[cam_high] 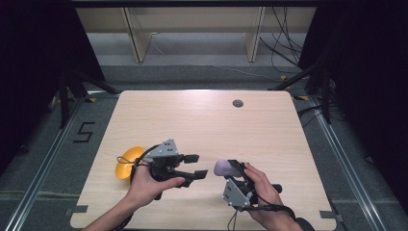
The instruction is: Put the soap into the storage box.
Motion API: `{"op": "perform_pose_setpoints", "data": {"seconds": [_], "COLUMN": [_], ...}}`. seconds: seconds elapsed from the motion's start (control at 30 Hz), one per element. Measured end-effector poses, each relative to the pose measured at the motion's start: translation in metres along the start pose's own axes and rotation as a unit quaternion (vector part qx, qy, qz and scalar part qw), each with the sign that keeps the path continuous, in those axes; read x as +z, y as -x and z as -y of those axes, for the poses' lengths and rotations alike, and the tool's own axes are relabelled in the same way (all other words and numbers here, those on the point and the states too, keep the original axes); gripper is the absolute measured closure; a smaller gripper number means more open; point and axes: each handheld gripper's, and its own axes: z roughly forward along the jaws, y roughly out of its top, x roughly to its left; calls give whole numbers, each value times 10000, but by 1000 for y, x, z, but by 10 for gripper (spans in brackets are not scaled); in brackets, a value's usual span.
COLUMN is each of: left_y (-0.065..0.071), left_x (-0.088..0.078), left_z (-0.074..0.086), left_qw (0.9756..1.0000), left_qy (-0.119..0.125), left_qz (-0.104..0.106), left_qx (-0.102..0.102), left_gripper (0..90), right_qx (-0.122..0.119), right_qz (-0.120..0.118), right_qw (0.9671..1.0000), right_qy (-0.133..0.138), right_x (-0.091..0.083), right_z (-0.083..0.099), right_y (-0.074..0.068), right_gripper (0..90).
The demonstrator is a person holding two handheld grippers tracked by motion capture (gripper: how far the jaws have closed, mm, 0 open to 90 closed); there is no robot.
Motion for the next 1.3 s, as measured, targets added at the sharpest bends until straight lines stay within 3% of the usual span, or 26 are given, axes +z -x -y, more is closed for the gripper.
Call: {"op": "perform_pose_setpoints", "data": {"seconds": [0.07,0.13,0.2,0.27,0.4,0.7,0.8,0.87,0.93,0.97,1.03,1.17,1.3], "left_y": [2,3,2,0,-4,-2,-3,-5,-3,-4,-4,-6,-4], "left_x": [11,20,26,31,39,46,49,50,51,52,53,54,53], "left_z": [-3,-5,-6,-5,-4,-4,-3,-3,-3,-2,-2,0,-1], "left_qw": [9999,9997,9996,9991,9987,9988,9987,9984,9984,9982,9981,9974,9976], "left_qy": [-80,-169,-227,-246,-300,-323,-363,-339,-379,-380,-439,-475,-508], "left_qz": [96,143,162,255,292,311,307,407,334,417,360,460,410], "left_qx": [-12,-42,-74,-245,-293,-204,-202,-200,-259,-212,-239,-268,-238], "left_gripper": [372,375,388,392,421,480,498,511,526,526,545,561,579], "right_qx": [219,58,76,124,144,-39,75,42,69,68,128,76,97], "right_qz": [-41,-7,-1,-8,-23,-12,27,-11,-8,7,3,16,2], "right_qw": [9997,9999,9999,9999,9999,9998,9998,9998,9997,9997,9996,9996,9995], "right_qy": [50,87,82,86,82,182,155,208,230,239,265,289,310], "right_x": [-1,-1,-2,-2,-1,-1,-1,-1,-2,-2,-3,-3,-2], "right_z": [-1,-1,-1,0,-1,-4,-4,-5,-6,-7,-8,-9,-9], "right_y": [-3,-1,-1,-1,-3,-1,-2,-2,-2,-2,-4,-3,-5], "right_gripper": [503,503,503,503,503,503,503,503,503,503,503,503,502]}}
